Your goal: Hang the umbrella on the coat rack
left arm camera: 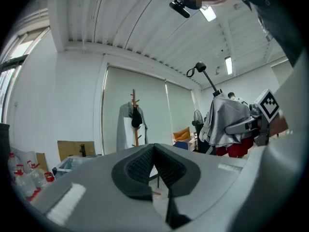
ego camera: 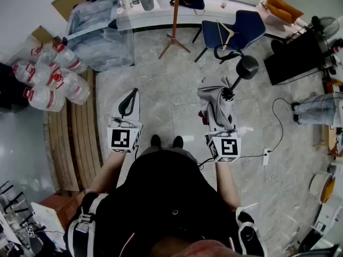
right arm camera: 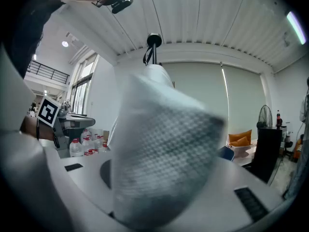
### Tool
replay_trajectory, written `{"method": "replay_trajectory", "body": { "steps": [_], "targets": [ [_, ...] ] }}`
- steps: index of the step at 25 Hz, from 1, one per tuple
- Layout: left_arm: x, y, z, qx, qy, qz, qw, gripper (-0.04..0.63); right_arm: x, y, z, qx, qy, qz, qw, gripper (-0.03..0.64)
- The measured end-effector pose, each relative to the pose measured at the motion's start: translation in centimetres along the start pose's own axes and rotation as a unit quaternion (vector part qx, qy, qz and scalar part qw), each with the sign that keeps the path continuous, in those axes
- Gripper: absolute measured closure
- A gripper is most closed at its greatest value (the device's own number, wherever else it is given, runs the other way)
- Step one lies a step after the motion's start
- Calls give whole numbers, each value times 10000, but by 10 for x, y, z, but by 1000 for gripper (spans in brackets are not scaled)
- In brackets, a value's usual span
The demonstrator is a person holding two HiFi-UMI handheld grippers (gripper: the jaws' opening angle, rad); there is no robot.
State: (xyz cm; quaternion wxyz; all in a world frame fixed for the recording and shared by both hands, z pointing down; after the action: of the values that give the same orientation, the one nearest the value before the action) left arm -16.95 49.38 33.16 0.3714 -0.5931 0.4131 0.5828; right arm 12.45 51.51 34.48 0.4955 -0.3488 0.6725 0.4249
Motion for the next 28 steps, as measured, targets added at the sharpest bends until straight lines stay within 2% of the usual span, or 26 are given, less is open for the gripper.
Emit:
{"method": "replay_trajectory", "body": {
  "steps": [17, 28],
  "targets": [
    [-11, 2, 1, 56, 78, 6, 10000, 594, -2, -2, -4, -24, -64, -62, 10000, 476],
    [-10, 14, -4, 34, 137, 4, 9999, 594, 11, 0, -17, 4, -200, -49, 9998, 476]
  ]
}}
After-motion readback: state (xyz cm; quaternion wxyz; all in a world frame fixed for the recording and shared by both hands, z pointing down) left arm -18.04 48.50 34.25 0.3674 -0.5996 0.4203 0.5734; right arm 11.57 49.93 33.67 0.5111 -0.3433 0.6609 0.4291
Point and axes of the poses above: the fingertips, and each gripper's own axes: z backward along the fingers, y to its left, x out of its top, the point moved 5 cm from there along z, backward along the fingers, and after that the axes turned 10 degrees about z, right-handed, at the moved point
